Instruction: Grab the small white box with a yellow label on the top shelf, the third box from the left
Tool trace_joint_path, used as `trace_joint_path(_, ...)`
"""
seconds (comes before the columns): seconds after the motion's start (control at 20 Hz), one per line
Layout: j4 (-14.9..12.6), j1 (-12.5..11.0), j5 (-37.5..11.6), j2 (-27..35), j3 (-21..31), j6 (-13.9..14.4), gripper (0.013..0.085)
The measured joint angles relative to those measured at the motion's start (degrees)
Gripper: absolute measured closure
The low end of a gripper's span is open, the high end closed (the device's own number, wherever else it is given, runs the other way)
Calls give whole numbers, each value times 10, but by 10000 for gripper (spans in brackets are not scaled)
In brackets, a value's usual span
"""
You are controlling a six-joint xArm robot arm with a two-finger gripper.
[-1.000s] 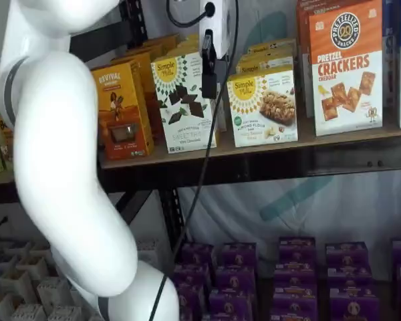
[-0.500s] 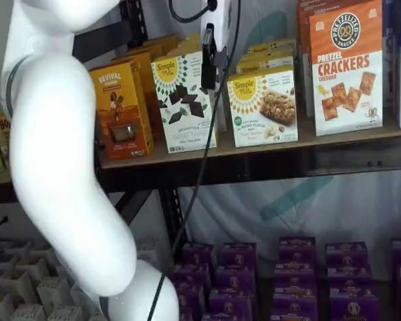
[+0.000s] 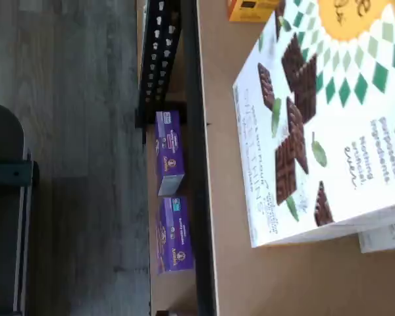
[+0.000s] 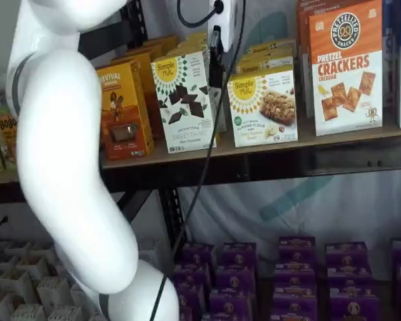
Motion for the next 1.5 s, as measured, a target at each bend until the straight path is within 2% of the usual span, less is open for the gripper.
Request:
trace_joint_path(0.7, -28, 13, -25, 61, -38, -5, 130)
trace_joint_path(1.0, -59, 23, -17, 80, -55, -4, 130)
trace_joint_path(1.3, -70, 27, -12, 93, -63, -3, 130)
trace_joint_path(1.5, -87, 36, -14, 101, -68, -1, 130)
